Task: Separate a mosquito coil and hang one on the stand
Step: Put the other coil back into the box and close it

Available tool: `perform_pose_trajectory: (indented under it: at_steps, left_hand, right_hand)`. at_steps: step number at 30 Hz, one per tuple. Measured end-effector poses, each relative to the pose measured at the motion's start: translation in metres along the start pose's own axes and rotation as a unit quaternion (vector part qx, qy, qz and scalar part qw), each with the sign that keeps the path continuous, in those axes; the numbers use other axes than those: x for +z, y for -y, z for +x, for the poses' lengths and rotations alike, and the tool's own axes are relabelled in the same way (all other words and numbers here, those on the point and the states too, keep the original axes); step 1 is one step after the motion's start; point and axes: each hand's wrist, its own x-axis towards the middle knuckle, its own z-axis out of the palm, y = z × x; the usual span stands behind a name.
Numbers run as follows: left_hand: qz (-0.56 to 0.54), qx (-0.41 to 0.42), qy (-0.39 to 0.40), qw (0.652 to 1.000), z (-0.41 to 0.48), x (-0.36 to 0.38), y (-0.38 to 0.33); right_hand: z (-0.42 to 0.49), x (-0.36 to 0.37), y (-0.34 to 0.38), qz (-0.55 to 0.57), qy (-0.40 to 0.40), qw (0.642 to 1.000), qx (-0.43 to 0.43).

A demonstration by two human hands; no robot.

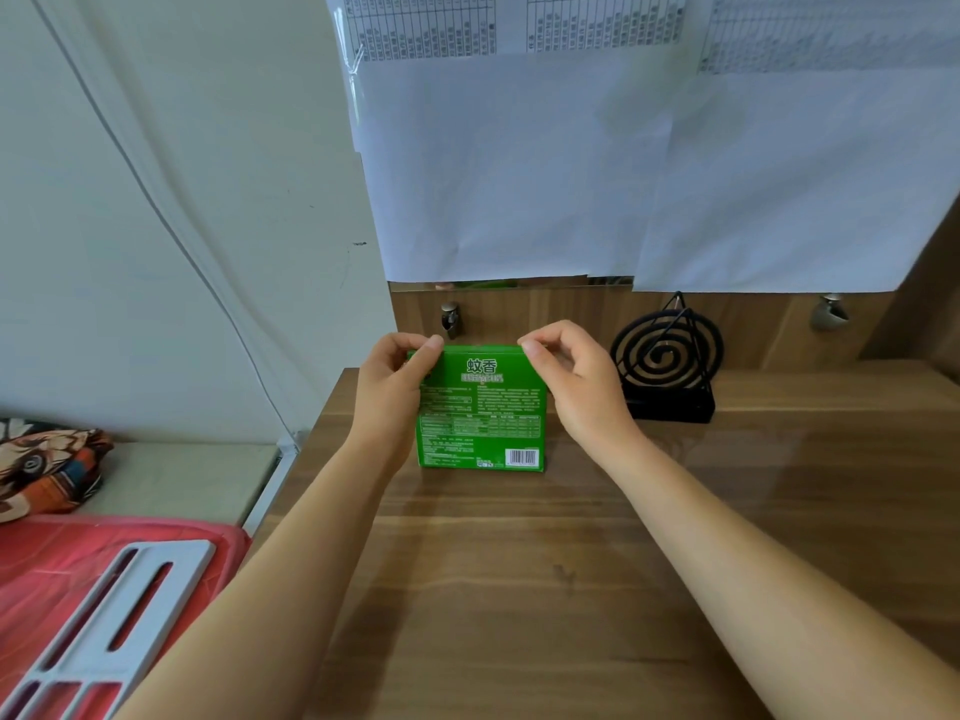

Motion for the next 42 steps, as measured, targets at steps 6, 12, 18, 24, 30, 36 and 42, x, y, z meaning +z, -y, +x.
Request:
perform_pose_trajectory:
  at_steps: [6, 12, 18, 24, 30, 36, 42]
  left_hand:
    - [0.0, 0.003, -0.006, 1.0, 0.001, 0.002, 0.001]
    - [-0.018, 0.014, 0.003, 1.0, -0.005, 0.003, 0.009]
    - [-0.006, -0.017, -0.013, 1.0, -0.014, 0.001, 0.025]
    - [0.082, -0.041, -0.055, 0.994, -0.012, 0.012, 0.017]
    - [0.242, -0.069, -0.042, 0.967, -0.031, 0.037, 0.004]
    - [0.029, -0.167, 0.05, 0.984, -0.043, 0.063, -0.022]
    - [-0.067, -0.173, 0.006, 0.983, -0.036, 0.05, -0.023]
  right_hand:
    - [-0.001, 0.0, -0.002, -0.013, 0.003, 1.0, -0.01]
    - [-0.008, -0.001, -0.008, 0.048, 0.03, 0.998, 0.024]
    - [-0.024, 0.002, -0.028, 0.039, 0.055, 0.98, 0.187]
    - [-0.022, 0.007, -0.026, 0.005, 0.027, 0.982, 0.188]
    - [-0.017, 0.014, -0.006, -0.059, -0.043, 0.985, 0.155]
    - [-0.013, 0.028, 0.022, -0.096, -0.058, 0.99, 0.088]
    - [-0.02, 0.032, 0.033, -0.025, 0.087, 0.995, 0.043]
